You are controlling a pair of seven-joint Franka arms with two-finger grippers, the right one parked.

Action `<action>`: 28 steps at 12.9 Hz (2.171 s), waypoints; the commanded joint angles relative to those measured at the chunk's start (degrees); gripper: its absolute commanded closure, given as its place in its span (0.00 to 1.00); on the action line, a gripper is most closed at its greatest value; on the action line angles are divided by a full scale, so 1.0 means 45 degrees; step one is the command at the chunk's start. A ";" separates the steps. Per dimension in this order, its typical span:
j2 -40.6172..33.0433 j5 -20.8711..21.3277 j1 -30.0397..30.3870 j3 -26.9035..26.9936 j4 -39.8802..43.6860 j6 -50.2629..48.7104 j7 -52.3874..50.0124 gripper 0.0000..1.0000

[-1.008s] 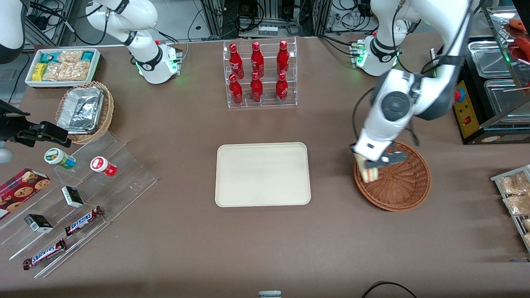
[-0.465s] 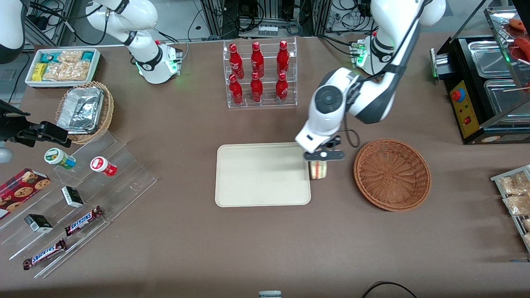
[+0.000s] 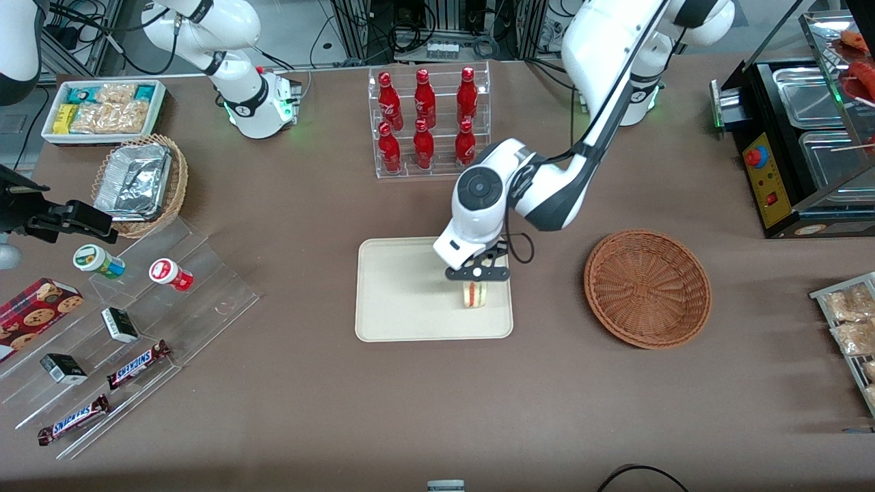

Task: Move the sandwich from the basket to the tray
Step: 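Carry the sandwich with the left gripper over the cream tray, then lower the sandwich onto the tray and open the left gripper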

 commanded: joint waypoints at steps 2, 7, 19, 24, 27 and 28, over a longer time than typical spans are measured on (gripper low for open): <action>0.1152 -0.0086 -0.0335 0.0158 0.1156 -0.0171 0.0006 1.00; 0.1778 -0.0047 -0.0355 0.0178 0.1430 0.0335 0.0104 1.00; 0.1487 0.0032 -0.0336 0.0217 0.2348 0.0007 -0.0033 0.00; 0.0434 -0.0027 0.0520 0.0334 0.2562 -0.1162 0.0065 0.00; -0.0677 -0.0125 0.1496 0.0334 0.2504 -0.2449 0.0823 0.00; -0.1049 -0.0164 0.1926 0.0315 0.2485 -0.2997 0.1156 0.00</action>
